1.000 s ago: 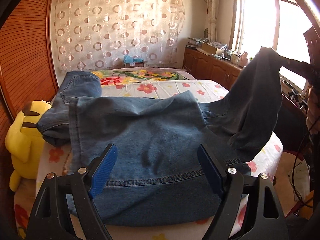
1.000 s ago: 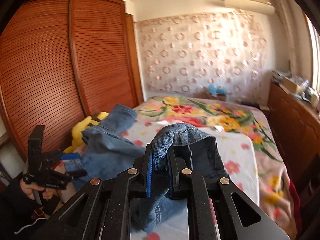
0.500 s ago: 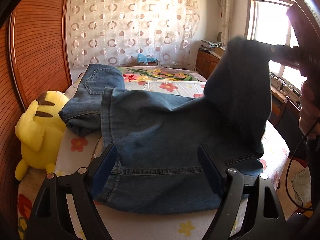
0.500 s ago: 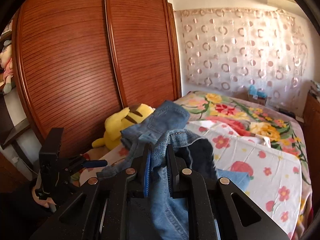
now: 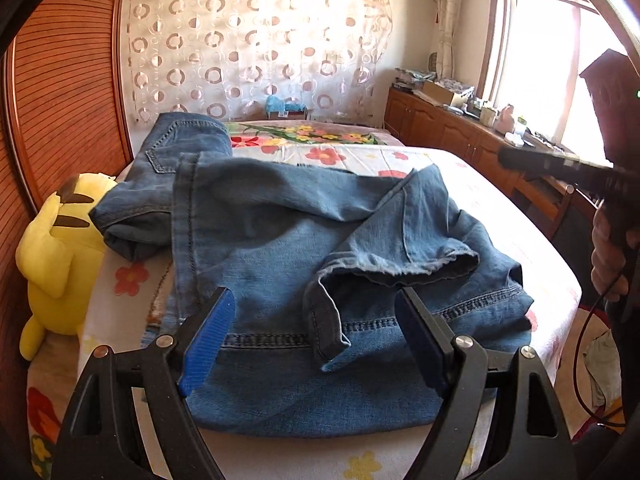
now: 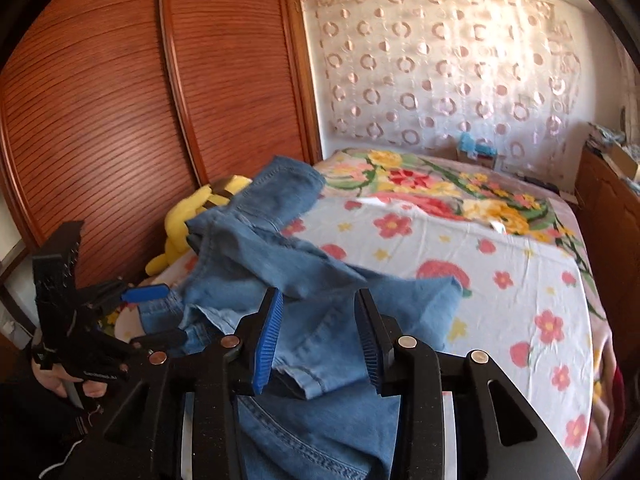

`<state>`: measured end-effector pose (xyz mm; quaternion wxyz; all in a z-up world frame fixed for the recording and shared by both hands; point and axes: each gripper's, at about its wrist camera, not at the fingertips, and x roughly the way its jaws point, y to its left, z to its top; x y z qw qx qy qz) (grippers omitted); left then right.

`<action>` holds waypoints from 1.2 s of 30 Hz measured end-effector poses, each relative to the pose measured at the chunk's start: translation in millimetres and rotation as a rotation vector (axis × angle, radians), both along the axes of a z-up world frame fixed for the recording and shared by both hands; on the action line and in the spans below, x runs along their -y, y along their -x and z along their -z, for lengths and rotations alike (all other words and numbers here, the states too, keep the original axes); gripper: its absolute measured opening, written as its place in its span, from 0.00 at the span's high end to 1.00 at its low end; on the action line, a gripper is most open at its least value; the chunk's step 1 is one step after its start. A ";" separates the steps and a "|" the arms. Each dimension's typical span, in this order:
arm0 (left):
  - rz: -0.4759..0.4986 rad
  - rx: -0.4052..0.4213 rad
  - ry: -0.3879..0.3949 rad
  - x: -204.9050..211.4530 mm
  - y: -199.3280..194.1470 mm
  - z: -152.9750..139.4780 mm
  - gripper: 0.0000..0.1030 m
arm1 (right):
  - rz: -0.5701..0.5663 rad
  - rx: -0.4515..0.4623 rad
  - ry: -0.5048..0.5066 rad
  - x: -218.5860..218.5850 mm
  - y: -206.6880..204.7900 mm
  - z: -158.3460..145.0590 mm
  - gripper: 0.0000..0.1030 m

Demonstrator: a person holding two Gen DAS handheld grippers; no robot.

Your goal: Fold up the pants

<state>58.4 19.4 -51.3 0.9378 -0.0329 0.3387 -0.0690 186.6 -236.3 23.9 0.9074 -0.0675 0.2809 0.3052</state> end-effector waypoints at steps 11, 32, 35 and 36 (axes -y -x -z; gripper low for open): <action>-0.022 -0.036 0.010 -6.1 -3.4 17.4 0.20 | 0.048 -0.160 0.057 -30.6 -17.7 50.9 0.62; -0.035 -0.048 -0.013 -7.9 -3.9 26.4 0.20 | 0.057 -0.208 0.048 -60.4 -21.7 73.9 0.45; -0.037 -0.042 -0.014 -7.6 -3.8 25.9 0.20 | 0.048 -0.198 0.074 -63.6 -14.7 78.6 0.51; -0.038 -0.038 -0.014 -7.6 -3.5 25.7 0.20 | 0.047 -0.197 0.082 -61.9 -10.8 80.0 0.52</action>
